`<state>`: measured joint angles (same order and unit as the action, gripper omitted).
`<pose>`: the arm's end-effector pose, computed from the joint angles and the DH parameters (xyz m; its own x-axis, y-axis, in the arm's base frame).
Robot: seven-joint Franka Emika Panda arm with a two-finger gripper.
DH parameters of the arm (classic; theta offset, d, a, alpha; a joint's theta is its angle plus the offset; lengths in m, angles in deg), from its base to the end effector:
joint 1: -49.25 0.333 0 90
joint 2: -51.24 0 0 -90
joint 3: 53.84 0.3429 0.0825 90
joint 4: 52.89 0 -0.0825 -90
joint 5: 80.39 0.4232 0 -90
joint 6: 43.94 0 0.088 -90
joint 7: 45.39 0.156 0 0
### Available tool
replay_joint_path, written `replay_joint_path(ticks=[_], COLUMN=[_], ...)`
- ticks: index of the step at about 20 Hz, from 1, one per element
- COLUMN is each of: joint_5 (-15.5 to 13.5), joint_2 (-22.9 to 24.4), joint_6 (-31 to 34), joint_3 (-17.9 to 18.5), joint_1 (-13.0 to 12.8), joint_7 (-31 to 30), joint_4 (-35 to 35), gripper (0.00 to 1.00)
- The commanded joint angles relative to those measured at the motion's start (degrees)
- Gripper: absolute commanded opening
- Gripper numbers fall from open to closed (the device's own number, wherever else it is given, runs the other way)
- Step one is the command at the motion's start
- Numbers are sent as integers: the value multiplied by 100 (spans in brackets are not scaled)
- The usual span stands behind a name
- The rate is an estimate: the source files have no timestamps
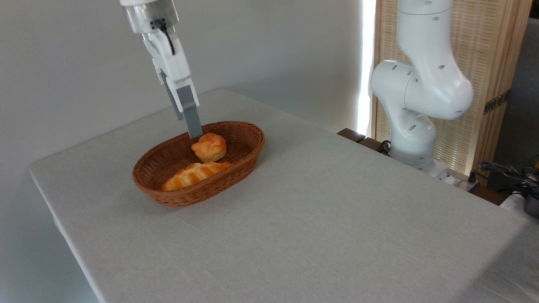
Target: Put bread into the basket
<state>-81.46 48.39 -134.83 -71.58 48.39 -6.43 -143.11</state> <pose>0.5765 -0.1930 0.5733 0.5369 -0.8436 -0.0065 -0.8425 -0.5365 0.0487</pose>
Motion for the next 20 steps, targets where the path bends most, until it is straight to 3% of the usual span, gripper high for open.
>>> replay_joint_path(ticks=[1,4,6,13,18,20], joint_5=[-103,-383,-691,-657,-613,-386], joint_2=[-22,100,224,224,602,585], joint_6=[142,142,194,282,-210,-158], joint_3=[901,1614,1870,1705,1642,1625], joint_1=[-54,-54,-63,-89,-90,-125], joint_7=[182,305,332,305,349,332], joint_4=[399,470,453,391,-214,-215], gripper=[100,100,100,100,100,100])
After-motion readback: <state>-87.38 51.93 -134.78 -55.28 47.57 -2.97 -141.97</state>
